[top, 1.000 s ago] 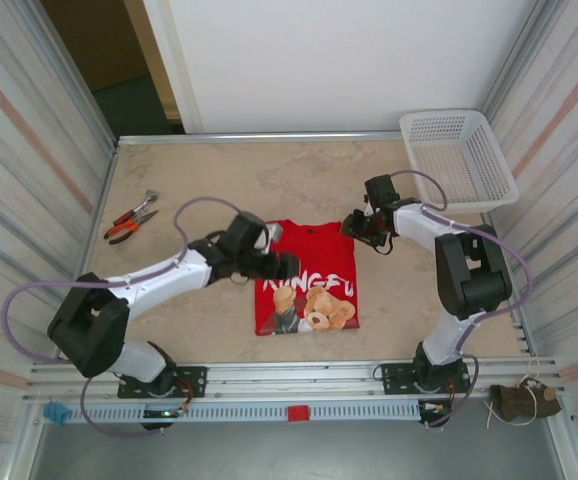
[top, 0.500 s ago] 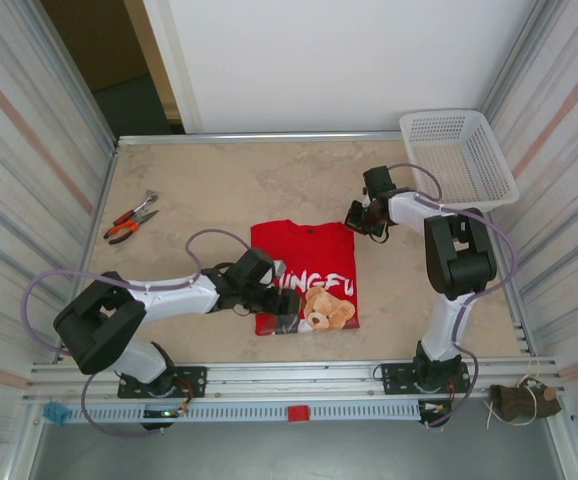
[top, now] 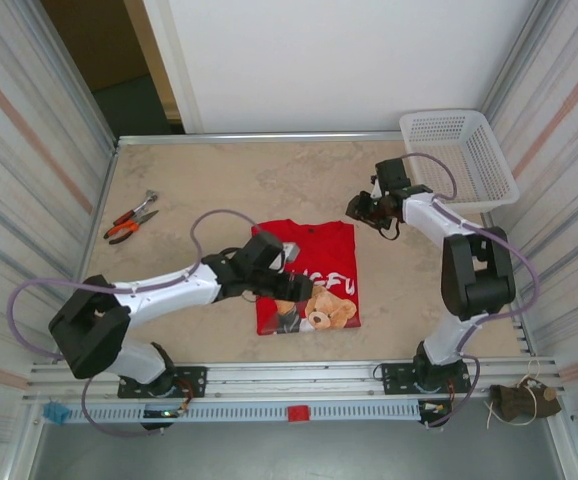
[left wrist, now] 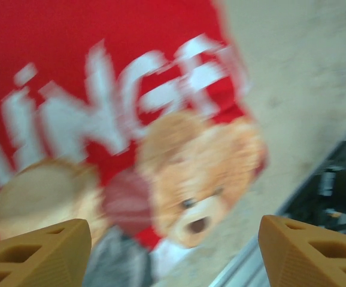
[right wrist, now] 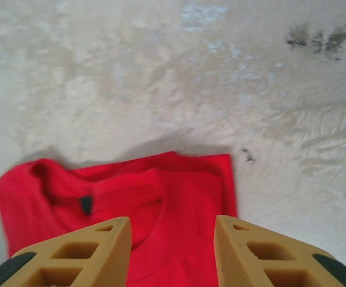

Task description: Fold the inside-out t-shirt

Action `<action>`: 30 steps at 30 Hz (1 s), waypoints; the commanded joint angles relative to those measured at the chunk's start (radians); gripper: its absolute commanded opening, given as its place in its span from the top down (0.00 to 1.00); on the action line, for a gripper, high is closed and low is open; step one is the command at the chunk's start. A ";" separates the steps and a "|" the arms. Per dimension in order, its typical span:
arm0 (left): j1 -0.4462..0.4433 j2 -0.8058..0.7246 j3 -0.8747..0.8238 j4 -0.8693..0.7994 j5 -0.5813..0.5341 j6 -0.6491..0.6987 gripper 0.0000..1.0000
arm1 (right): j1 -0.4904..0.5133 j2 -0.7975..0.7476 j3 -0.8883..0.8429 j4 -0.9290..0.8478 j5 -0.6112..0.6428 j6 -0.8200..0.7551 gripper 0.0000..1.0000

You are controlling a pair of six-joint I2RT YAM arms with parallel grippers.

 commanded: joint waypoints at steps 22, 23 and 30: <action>-0.169 0.311 -0.035 0.259 0.140 -0.008 0.27 | -0.005 0.310 0.139 0.061 -0.169 0.072 0.70; -0.168 0.288 -0.023 0.247 0.135 -0.004 0.27 | -0.005 0.296 0.142 0.061 -0.181 0.068 0.70; -0.029 0.097 0.160 0.055 0.065 0.044 0.24 | -0.037 0.084 0.169 -0.028 -0.170 0.006 0.63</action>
